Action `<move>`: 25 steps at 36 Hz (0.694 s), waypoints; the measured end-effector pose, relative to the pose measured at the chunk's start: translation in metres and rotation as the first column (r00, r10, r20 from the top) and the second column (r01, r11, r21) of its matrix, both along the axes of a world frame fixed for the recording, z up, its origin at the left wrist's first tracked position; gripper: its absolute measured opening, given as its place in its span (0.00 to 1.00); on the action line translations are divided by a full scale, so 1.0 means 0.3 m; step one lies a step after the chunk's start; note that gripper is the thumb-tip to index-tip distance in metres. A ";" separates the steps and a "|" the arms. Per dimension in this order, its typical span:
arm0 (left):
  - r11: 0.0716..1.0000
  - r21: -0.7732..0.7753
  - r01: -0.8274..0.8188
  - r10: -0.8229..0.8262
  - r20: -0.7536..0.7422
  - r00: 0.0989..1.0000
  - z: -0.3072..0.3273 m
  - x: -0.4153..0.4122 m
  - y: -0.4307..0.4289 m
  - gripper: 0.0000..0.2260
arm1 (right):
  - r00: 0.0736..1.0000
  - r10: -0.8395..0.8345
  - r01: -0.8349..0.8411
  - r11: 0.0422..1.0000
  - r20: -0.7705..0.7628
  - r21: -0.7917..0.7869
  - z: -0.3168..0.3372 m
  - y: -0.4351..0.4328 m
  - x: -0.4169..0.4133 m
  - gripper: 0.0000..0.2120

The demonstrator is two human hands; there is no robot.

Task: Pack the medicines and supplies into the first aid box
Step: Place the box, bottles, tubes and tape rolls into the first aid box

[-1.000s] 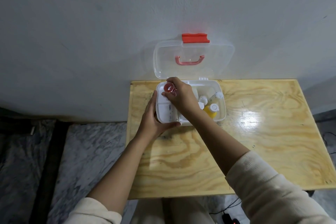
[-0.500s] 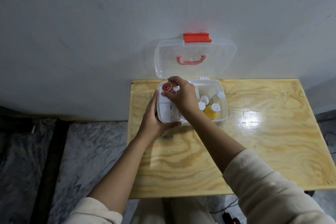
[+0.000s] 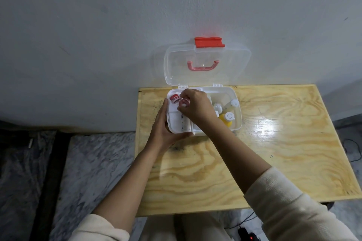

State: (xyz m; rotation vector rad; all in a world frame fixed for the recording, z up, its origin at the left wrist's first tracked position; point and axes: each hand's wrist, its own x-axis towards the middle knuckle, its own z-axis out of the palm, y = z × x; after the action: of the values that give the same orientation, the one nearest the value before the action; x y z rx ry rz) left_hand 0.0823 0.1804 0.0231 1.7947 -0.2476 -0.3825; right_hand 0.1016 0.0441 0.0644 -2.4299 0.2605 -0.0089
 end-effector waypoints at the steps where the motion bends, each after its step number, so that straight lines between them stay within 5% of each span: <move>1: 1.000 -0.002 0.006 -0.006 0.003 1.000 0.004 0.001 -0.001 0.50 | 1.000 0.005 -0.005 1.000 -0.002 -0.006 0.003 -0.002 0.002 0.12; 25: 0.998 0.064 0.011 -0.011 -0.001 1.000 -0.002 0.008 -0.005 0.51 | 0.996 0.004 -0.001 1.000 0.092 -0.026 0.001 0.036 0.044 0.11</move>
State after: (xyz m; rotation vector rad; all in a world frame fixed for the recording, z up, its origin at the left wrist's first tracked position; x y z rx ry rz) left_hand 0.0845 0.1789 0.0225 1.8568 -0.2473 -0.4026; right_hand 0.1147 0.0548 0.0647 -2.4481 0.2170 -0.1234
